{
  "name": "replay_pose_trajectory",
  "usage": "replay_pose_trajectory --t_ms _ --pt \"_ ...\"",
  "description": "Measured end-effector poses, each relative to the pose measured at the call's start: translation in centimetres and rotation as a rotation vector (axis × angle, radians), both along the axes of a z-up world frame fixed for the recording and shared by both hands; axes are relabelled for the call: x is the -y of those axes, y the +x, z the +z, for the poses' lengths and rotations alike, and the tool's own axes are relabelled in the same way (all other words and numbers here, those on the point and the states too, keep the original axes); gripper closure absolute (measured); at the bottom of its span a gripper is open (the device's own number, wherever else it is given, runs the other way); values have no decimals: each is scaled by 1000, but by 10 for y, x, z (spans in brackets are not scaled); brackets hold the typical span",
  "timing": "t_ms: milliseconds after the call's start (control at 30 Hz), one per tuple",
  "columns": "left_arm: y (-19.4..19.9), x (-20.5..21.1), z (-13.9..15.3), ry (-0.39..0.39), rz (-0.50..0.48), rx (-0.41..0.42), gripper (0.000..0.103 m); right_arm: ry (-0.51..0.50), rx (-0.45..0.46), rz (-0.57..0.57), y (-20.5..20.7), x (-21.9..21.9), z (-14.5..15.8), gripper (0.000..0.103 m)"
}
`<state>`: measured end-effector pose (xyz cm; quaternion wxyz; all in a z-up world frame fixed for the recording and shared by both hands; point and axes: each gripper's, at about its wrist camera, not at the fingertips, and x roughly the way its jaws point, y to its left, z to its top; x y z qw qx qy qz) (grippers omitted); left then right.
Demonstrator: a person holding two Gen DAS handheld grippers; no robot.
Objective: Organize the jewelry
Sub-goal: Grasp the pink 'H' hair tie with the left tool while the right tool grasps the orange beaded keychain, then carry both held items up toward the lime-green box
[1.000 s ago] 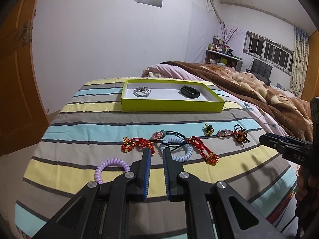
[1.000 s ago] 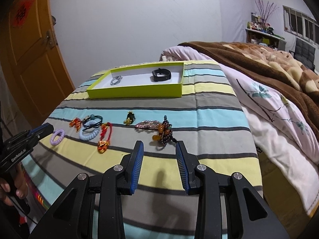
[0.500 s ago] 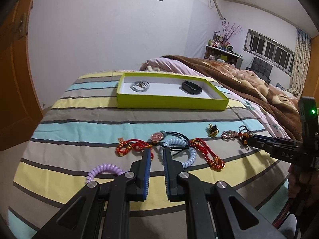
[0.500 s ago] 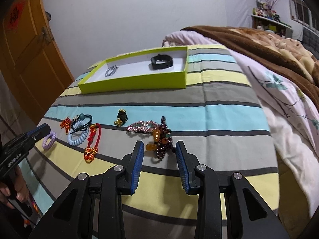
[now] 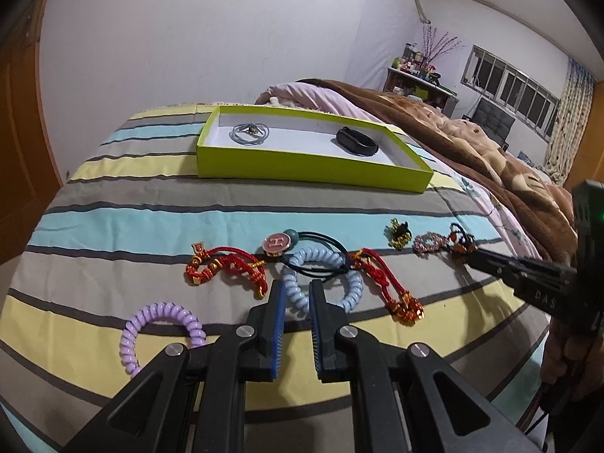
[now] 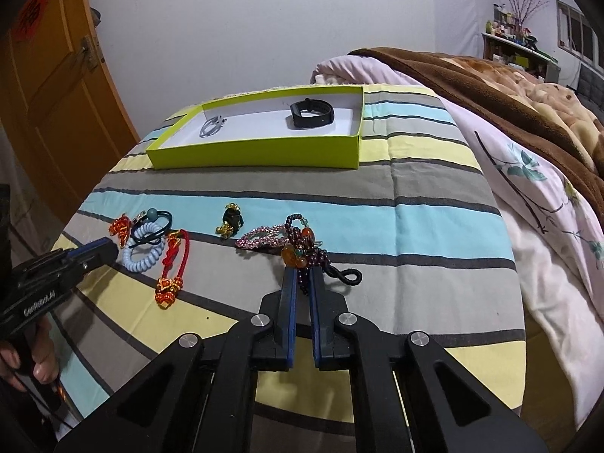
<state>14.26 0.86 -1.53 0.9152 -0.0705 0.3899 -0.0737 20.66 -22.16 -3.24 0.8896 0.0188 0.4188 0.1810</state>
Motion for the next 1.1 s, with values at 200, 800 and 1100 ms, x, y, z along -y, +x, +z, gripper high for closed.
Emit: replay_pose_trajectory --t_ms 200,800,1100 --pt "17 -7 2 -14 33 -10 81 9 9 -5 -3 1 3 97" --pt "58 2 -6 37 -13 -68 75 31 -2 -12 -6 7 3 97" --pt "54 -3 -8 28 7 -69 83 30 1 -15 -8 8 4 97"
